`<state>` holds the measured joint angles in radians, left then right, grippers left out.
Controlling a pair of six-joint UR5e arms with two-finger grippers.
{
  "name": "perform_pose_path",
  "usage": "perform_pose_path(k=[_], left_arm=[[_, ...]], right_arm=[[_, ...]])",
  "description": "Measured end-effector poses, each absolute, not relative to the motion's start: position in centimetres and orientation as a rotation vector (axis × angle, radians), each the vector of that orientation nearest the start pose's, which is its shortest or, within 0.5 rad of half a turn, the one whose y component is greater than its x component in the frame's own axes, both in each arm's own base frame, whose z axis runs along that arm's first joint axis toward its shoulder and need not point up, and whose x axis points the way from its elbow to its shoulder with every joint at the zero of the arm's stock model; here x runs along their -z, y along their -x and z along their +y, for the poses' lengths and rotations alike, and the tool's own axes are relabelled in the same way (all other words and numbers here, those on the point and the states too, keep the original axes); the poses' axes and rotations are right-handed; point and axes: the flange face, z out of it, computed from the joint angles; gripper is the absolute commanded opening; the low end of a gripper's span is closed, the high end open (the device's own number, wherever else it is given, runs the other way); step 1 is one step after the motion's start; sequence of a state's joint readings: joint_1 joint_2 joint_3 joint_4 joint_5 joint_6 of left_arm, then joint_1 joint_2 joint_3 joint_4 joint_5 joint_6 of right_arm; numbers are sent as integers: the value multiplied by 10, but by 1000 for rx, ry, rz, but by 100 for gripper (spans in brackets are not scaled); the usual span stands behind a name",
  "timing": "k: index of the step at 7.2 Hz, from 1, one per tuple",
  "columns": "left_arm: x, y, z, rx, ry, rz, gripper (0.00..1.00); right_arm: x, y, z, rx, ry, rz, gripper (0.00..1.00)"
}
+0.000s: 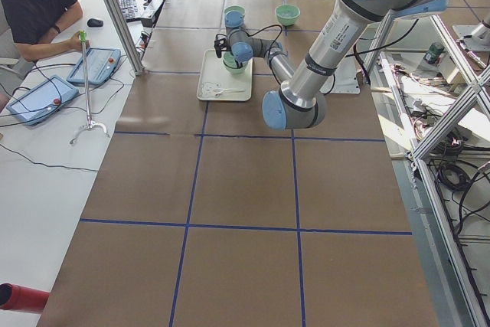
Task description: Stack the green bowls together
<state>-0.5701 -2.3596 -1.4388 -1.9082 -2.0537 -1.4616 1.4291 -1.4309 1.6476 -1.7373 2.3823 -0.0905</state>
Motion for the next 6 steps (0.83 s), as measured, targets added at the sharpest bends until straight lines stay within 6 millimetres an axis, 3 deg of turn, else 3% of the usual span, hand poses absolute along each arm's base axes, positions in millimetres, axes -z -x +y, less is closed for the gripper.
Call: perform_pose_path(k=[2,3,4,5,6], left_arm=[[-184,-573,-478,184,47,1067,100],[-180,-551,-494,187,17,1082,100],[-177,-515,-508,186,-15,1107,100],[-187,-467,-510,178,-55,1129,100],[-202,-418,-507,169,-106,1139,100]], right_arm=[[-561,19,-550,244,-28,-816,100],[-556,26,-551,255,-30,-821,100],[-544,44,-552,258,-27,-836,100],[-530,73,-549,231,-17,-855,100],[-530,103,-540,190,-13,-864,100]])
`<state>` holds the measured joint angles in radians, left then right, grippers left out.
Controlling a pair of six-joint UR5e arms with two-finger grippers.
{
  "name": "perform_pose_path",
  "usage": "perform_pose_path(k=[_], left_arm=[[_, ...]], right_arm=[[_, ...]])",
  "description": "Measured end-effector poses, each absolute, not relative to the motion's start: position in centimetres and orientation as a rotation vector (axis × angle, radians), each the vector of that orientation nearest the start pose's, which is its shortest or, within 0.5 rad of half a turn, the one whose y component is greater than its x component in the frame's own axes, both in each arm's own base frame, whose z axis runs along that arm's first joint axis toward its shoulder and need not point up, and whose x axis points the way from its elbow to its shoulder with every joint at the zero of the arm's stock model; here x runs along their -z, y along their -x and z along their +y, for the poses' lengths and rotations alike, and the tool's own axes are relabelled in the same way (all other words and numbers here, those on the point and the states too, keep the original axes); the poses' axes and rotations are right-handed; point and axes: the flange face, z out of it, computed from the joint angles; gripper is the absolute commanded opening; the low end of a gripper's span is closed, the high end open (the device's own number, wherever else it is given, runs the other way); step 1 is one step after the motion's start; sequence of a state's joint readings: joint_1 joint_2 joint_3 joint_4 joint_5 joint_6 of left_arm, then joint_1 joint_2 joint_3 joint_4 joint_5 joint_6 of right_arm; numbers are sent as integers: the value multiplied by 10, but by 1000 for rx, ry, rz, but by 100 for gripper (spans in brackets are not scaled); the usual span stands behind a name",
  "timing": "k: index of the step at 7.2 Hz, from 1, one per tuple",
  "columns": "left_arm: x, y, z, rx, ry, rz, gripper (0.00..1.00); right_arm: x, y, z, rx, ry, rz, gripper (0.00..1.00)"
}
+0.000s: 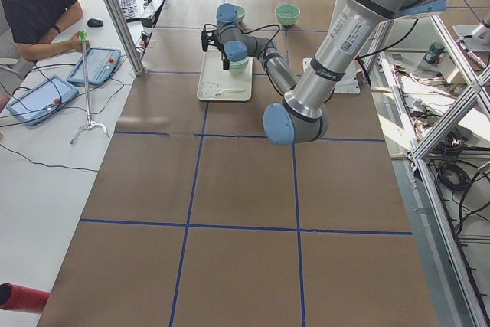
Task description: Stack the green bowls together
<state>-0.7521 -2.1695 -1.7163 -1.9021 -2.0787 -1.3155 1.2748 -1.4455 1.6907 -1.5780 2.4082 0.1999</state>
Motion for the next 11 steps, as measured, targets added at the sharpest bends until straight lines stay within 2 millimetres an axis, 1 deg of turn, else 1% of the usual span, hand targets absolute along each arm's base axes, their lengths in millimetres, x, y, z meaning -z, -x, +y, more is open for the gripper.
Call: perform_pose_path(k=[1,2,3,4,5,6,7,10,11], left_arm=[[-215,-376,-511,172,-153,1137,100],[-227,-344,-518,192,-180,1126,100],[-238,-323,-522,207,-196,1115,100],[-243,-313,-523,212,-204,1109,100],[-245,-310,-523,213,-207,1106,100],[-246,-309,-522,213,-207,1105,100],[-246,-309,-522,214,-205,1102,100],[-245,-307,-523,217,-204,1098,100],[-246,-307,-522,218,-205,1098,100]], right_arm=[[-543,132,-523,151,-19,-852,99],[-557,161,-508,115,-37,-823,93],[-571,183,-500,91,-58,-803,88],[-585,196,-497,79,-77,-796,81],[-591,205,-496,58,-81,-801,59],[-591,212,-496,33,-74,-807,18],[-592,216,-496,17,-67,-809,0],[-586,222,-500,-5,-59,-818,0],[-580,224,-502,-10,-61,-827,0]])
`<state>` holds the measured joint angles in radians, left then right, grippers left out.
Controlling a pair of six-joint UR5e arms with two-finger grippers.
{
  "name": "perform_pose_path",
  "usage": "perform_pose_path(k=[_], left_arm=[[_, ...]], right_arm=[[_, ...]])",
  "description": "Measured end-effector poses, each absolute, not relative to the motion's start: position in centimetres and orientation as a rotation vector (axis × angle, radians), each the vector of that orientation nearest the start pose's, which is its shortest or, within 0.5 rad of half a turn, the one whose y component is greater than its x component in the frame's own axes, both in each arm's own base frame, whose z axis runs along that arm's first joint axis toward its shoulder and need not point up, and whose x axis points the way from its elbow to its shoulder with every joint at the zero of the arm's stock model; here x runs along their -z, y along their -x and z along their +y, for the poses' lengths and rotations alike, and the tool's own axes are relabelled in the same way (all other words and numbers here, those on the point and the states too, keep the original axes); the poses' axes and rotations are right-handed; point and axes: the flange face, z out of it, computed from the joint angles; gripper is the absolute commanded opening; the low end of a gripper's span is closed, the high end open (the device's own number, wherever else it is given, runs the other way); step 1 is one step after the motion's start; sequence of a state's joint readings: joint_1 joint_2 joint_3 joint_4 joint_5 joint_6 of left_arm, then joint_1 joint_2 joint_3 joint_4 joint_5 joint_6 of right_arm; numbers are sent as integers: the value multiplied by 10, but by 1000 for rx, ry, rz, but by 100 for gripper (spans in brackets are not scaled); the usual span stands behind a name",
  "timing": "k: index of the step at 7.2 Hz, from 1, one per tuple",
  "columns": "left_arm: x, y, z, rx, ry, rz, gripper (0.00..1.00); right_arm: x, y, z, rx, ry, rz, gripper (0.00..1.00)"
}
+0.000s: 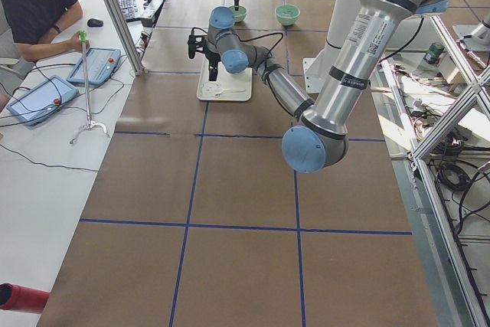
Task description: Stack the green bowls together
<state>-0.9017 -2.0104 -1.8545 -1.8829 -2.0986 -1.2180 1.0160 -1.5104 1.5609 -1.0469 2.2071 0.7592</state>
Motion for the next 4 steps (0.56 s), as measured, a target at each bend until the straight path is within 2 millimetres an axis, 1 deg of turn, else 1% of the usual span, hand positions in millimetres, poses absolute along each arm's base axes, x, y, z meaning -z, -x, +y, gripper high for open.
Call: perform_pose_path(k=[1,2,3,4], left_arm=[[-247,-305,-520,218,-205,1098,100],[-252,-301,-514,216,-203,1095,100],[-257,-300,-509,212,-200,1093,100],[-260,-301,-506,208,-196,1090,100]], right_arm=[[-559,229,-507,-27,-65,-860,0],[-520,240,-516,-68,-56,-923,0],[-471,263,-526,-109,-33,-996,0],[-423,296,-530,-136,-4,-1056,0]])
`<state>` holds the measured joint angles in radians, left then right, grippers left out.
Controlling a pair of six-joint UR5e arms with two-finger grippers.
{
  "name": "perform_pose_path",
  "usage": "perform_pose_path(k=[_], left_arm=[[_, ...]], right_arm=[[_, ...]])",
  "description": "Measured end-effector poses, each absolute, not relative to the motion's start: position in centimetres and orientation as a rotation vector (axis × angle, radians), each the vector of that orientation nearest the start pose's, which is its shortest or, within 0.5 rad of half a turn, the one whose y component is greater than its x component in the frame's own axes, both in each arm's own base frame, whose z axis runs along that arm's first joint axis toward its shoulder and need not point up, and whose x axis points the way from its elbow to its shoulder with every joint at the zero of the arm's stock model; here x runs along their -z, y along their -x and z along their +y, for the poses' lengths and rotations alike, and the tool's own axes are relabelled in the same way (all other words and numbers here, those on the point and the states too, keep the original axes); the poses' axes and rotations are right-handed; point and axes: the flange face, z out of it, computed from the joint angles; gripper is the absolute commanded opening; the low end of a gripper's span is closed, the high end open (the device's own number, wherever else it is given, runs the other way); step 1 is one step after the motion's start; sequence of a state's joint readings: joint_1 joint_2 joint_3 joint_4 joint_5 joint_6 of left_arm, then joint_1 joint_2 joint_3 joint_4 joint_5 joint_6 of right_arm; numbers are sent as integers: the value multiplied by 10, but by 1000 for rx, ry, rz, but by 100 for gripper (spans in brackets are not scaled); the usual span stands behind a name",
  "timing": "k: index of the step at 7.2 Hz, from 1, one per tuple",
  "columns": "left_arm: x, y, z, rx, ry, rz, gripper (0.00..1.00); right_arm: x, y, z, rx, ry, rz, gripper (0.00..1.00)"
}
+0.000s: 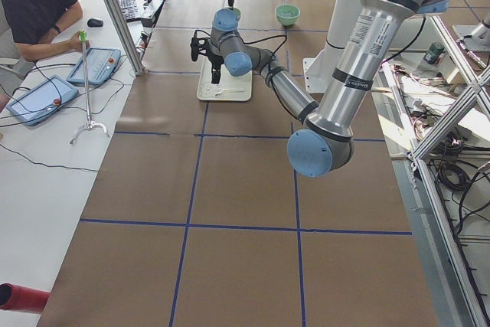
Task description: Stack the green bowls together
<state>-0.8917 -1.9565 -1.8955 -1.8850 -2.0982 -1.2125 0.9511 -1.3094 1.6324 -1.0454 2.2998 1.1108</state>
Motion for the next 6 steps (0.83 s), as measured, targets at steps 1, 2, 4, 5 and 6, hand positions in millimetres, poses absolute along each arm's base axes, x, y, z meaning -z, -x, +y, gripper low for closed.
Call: perform_pose_path(k=[1,2,4,5,6], left_arm=[[-263,-303,-504,205,-190,1086,100],[-264,-305,-503,204,-188,1085,100],[-266,-307,-503,204,-185,1082,100],[-267,-310,-502,202,-182,1080,100],[-267,-312,-501,199,-179,1079,100]], right_arm=[[-377,335,-526,-151,34,-1106,0],[-338,373,-516,-159,71,-1143,0],[-293,432,-488,-175,101,-1171,0],[-281,452,-477,-180,98,-1174,0],[-272,466,-470,-185,97,-1177,0]])
